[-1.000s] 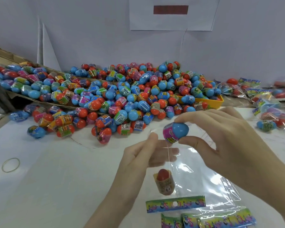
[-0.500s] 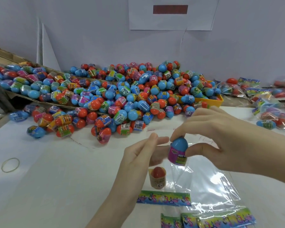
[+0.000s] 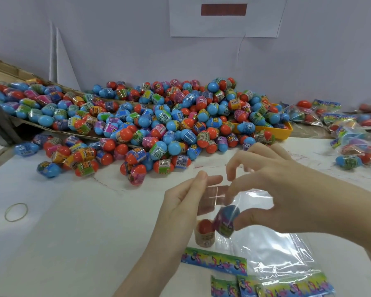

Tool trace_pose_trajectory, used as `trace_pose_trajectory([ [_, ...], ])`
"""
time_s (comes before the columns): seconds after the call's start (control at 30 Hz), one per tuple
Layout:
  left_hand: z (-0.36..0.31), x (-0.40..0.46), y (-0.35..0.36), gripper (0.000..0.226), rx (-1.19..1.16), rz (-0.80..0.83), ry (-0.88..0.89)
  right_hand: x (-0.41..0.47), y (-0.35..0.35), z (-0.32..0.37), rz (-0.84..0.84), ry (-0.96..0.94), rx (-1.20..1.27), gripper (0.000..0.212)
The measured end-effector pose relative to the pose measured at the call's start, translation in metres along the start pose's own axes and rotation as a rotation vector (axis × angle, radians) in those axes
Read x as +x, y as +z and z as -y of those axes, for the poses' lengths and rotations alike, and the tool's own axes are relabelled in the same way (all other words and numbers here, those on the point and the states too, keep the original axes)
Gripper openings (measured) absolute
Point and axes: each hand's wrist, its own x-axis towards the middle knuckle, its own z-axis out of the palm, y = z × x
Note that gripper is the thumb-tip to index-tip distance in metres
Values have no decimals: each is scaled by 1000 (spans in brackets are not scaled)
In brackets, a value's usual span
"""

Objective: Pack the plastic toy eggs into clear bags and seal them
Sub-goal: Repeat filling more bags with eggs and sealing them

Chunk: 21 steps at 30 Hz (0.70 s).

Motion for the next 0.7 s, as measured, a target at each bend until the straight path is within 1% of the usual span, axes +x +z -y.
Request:
trace_pose_trajectory([
  [0.07, 2, 1, -2, 37, 7, 16, -12, 0, 7, 1, -13, -5, -2, 37],
  [0.13, 5, 1, -6, 38, 29, 64, -13, -1, 14, 0, -90, -39, -25, 17],
  [0.17, 6, 0, -9, 39, 49, 92, -9, 0, 17, -1, -139, -64, -54, 12],
  [0.23, 11, -1, -17, 36, 87, 152, -25, 2, 21, 0, -211, -111, -93, 8],
  [0.27, 13, -2, -21, 44, 97, 186, -66, 4, 24, 0, -222, -130, -96, 8],
  [0.33, 21, -2, -27, 71, 125, 270, -178, 7, 26, -1, -224, -151, -68, 10],
  [0.37, 24, -2, -28, 75, 138, 301, -225, 10, 24, -3, -209, -152, -1, 11],
  [0.4, 26, -2, -29, 71, 145, 304, -245, 13, 20, -6, -193, -149, 120, 13],
  [0.43, 28, -1, -29, 64, 145, 285, -248, 19, 17, -9, -222, -136, 293, 16],
  [0.47, 29, -1, -30, 56, 133, 254, -239, 27, 16, -14, -322, -107, 479, 18],
  [0.5, 31, 0, -30, 51, 117, 229, -227, 38, 15, -21, -475, -49, 630, 14],
  [0.53, 33, 0, -30, 48, 105, 211, -218, 53, 18, -31, -637, 39, 697, 9],
  [0.57, 34, 0, -31, 46, 94, 198, -207, 70, 22, -40, -738, 147, 669, 7],
  [0.6, 34, 0, -32, 44, 88, 191, -195, 87, 28, -47, -744, 261, 592, 11],
  [0.63, 34, -1, -32, 42, 92, 188, -183, 102, 36, -55, -666, 355, 482, 21],
  [0.7, 35, -3, -31, 45, 119, 185, -166, 122, 58, -72, -444, 432, 275, 42],
])
